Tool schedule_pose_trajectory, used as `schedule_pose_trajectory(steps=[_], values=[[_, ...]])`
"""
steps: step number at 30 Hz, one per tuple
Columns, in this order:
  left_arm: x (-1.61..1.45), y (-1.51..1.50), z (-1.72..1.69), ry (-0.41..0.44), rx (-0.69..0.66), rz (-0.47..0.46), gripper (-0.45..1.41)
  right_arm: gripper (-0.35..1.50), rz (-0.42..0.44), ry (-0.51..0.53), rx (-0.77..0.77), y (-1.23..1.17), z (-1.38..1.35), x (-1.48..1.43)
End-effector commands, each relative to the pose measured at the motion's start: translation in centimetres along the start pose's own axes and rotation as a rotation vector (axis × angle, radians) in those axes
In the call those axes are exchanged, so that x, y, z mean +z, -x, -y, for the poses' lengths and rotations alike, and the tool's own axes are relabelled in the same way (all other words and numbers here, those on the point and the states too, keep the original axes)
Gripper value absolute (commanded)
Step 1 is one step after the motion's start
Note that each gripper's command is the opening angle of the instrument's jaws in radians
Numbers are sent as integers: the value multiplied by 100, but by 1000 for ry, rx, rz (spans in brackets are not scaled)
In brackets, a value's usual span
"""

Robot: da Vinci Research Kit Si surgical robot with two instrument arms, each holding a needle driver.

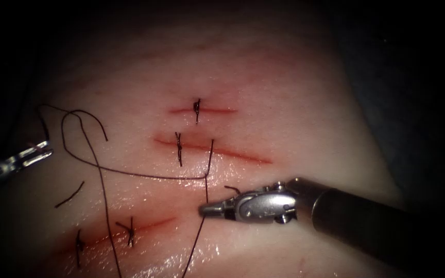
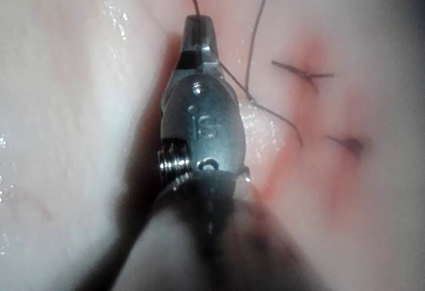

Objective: Wound Closure
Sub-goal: Pull the suture through the wound with the right grasper.

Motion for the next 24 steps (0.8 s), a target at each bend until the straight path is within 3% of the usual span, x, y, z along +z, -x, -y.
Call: schedule_pose_trajectory(steps=[1, 2, 3, 4, 5, 7, 9, 17, 20, 21, 22, 24], values=[[7, 4, -1, 2, 1, -1, -45, -35, -18, -21, 1, -22, 12, 10], [7, 4, -1, 5, 2, 1, -45, -35, -46, -49, -1, -50, 29, 11], [7, 4, -1, 5, 2, 1, -45, -35, -46, -49, -1, -50, 29, 11], [7, 4, -1, 4, 2, 1, -45, -35, -61, -75, -2, -73, 43, 13], [7, 4, -1, 4, 2, 1, -45, -35, -61, -75, -2, -73, 43, 13], [7, 4, -1, 4, 2, 1, -45, -35, -77, -111, -13, -98, 59, 18], [8, 4, -2, 5, 2, -1, -45, -35, -106, -164, -24, -138, 84, 31], [8, 4, -2, 9, 3, -1, -45, -32, -151, -208, -13, -179, 94, 44], [8, 4, -1, 9, 3, -1, -45, 118, -153, -133, 9, -174, 78, 39], [7, 4, -1, 10, 3, -2, -45, 131, -139, -102, 20, -171, 70, 35], [7, 5, -1, 12, 4, 0, -45, 148, -116, 5, 62, -157, 40, 13], [7, 5, -1, 12, 4, 0, -45, 148, -120, 21, 65, -153, 32, 5]])
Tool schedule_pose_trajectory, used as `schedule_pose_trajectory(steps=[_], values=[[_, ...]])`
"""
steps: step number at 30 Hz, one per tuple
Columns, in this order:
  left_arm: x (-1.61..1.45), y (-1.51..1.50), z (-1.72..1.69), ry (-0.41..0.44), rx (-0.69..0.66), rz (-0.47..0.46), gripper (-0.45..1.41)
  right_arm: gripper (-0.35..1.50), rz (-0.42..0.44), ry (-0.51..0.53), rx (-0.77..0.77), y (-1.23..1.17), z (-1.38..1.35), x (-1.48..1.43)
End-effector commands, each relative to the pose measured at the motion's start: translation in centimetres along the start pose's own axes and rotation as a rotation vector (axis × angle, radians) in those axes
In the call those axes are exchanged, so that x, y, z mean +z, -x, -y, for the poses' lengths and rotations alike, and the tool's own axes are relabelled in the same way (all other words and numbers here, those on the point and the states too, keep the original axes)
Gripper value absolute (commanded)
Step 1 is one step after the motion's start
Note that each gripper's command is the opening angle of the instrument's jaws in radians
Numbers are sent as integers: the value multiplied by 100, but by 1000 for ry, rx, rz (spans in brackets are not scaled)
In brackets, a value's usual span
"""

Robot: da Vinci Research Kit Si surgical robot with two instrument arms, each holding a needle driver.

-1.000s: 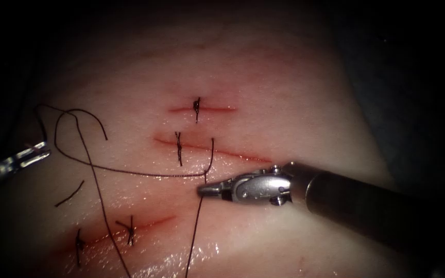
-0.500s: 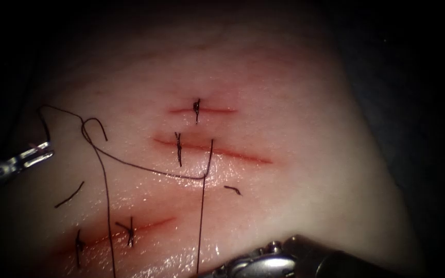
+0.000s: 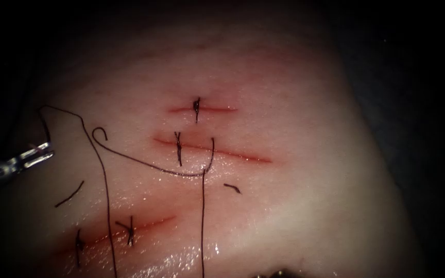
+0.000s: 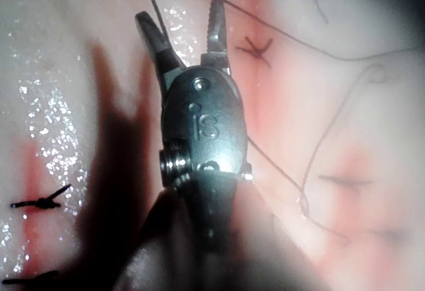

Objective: Wound Closure
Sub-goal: Pull the suture through the wound with the right grasper.

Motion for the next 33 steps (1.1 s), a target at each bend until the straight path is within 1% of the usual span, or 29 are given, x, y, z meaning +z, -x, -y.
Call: schedule_pose_trajectory(steps=[1, 2, 3, 5, 6, 9, 10, 11, 12, 13, 14, 17, 20, 21, 22, 23, 24, 25, 26, 28, 33], values=[[7, 4, 0, 0, 1, -2, -45, 148, 4, 36, -11, 13, -28, -16], [7, 4, 0, 0, 1, -2, -45, 148, 11, 68, -10, 17, -44, -33], [7, 4, 0, 0, 1, -2, -45, 148, 11, 68, -10, 17, -44, -33], [7, 5, 1, 1, 1, -2, -45, 148, 30, 98, -13, 18, -62, -59], [7, 5, 1, 1, 1, -2, -45, 148, 30, 98, -13, 18, -62, -59], [7, 6, 1, 2, 1, -3, -45, 148, 15, 128, -11, 16, -80, -86], [7, 6, 1, 2, 1, -2, -45, 148, 24, 146, -20, 18, -93, -103], [7, 6, 1, 2, 1, -2, -45, 148, 24, 146, -20, 18, -93, -103], [7, 6, 1, 1, 2, -2, -45, 148, 29, 152, -35, 21, -99, -109], [7, 6, 1, 1, 2, -2, -45, 148, 37, 158, -39, 24, -104, -113], [8, 6, 1, 1, 2, -2, -45, 148, 59, 174, -39, 45, -117, -118], [8, 6, 0, 1, 2, -2, -45, 148, 87, 182, -39, 76, -125, -111], [8, 6, 0, 3, 2, 0, -45, 148, 87, 174, -47, 115, -130, -100], [8, 6, 0, 4, 4, 1, -45, 148, 89, 172, -57, 143, -133, -91], [8, 6, 0, 4, 4, 1, -45, 148, 89, 172, -57, 143, -133, -91], [7, 6, -1, 4, 4, 1, -45, 148, 107, 164, -68, 170, -134, -82], [7, 6, -1, 4, 4, 1, -45, 148, 107, 164, -68, 170, -134, -82], [7, 6, -1, 3, 5, 1, -45, 148, 105, 159, -74, 180, -135, -79], [6, 6, -3, 2, 6, 1, -45, 148, 103, 158, -84, 198, -135, -72], [5, 7, -4, 4, 2, 2, -45, 148, 98, 154, -94, 214, -135, -64], [5, 8, -4, 6, 3, 3, -45, 146, 92, 155, -106, 224, -132, -51]])
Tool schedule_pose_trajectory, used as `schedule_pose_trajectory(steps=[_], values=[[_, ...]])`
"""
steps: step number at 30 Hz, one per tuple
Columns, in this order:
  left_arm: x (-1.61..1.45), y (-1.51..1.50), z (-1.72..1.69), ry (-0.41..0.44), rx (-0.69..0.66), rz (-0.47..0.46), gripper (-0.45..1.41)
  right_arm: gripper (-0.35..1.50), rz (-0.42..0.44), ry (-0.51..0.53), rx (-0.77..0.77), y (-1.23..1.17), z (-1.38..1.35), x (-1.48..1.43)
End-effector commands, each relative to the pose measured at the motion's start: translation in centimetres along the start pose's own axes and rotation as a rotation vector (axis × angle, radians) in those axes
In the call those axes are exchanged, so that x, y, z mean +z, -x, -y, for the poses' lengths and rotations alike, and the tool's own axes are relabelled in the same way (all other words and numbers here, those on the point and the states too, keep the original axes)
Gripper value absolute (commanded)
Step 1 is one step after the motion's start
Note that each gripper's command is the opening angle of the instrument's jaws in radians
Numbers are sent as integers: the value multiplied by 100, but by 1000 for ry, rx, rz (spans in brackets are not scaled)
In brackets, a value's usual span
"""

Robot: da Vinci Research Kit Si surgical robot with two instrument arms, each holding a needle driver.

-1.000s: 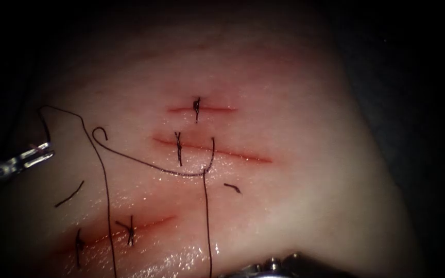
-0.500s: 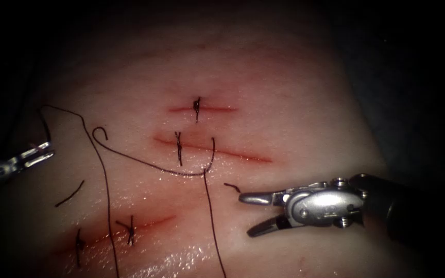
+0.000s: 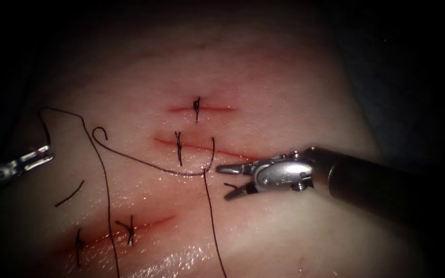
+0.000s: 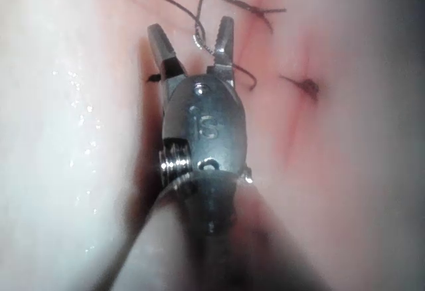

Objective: Wound Closure
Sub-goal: Pull the suture through the wound with the right grasper.

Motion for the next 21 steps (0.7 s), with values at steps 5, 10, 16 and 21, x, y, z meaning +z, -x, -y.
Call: schedule_pose_trajectory(steps=[5, 10, 16, 21], values=[[8, 3, 0, 1, 0, -1, -45, 145, -6, 11, -21, -1, 3, 28], [9, 4, -1, 1, 1, -3, -45, 141, -5, 17, -25, -4, 2, 36], [10, 4, -2, 3, 1, -6, -45, 140, -4, 23, -28, -5, 4, 43], [10, 4, -2, 4, 2, -4, -45, 128, -9, 23, -32, -5, 7, 45]])
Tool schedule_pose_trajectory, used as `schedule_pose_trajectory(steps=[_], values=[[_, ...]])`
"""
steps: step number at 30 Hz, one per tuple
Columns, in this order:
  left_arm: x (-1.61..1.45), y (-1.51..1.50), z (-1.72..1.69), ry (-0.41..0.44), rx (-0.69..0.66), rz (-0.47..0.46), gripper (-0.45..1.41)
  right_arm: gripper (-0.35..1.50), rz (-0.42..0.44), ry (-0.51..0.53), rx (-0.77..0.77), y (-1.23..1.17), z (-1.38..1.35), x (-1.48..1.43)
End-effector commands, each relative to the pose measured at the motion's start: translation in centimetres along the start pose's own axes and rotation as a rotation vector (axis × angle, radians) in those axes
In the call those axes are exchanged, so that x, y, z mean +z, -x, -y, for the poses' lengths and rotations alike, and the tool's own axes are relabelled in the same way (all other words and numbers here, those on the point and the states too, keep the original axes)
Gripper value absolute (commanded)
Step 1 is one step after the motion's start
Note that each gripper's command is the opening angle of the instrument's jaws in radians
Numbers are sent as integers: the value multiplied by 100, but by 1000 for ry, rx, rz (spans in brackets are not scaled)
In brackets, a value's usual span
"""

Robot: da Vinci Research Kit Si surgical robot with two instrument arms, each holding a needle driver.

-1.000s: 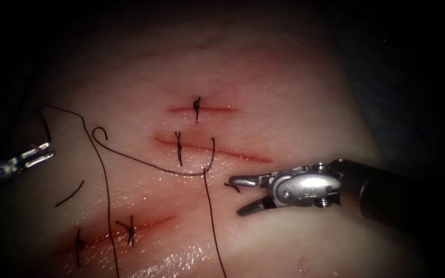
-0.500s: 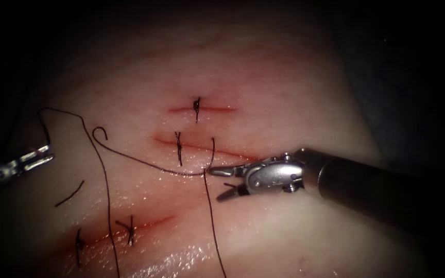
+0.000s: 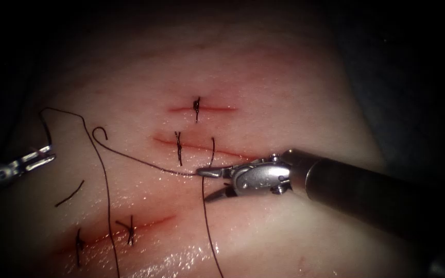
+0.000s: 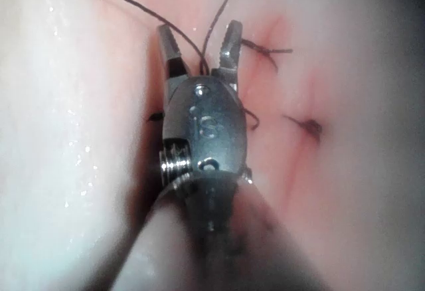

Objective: Wound Closure
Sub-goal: Pull the suture through the wound with the right grasper.

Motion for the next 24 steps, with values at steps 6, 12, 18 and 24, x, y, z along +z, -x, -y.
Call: schedule_pose_trajectory(steps=[6, 12, 18, 24], values=[[7, 4, 0, 1, 1, -1, -45, 76, 5, -90, -20, 14, 8, 12], [7, 4, -1, 2, -3, 1, -45, -35, -9, -216, -52, 22, 16, 12], [7, 4, -1, 4, -3, -2, -45, -35, -5, -221, -50, 19, 15, 11], [7, 4, -1, 4, -9, -3, -45, -35, -20, -232, -21, 0, 29, 5]])
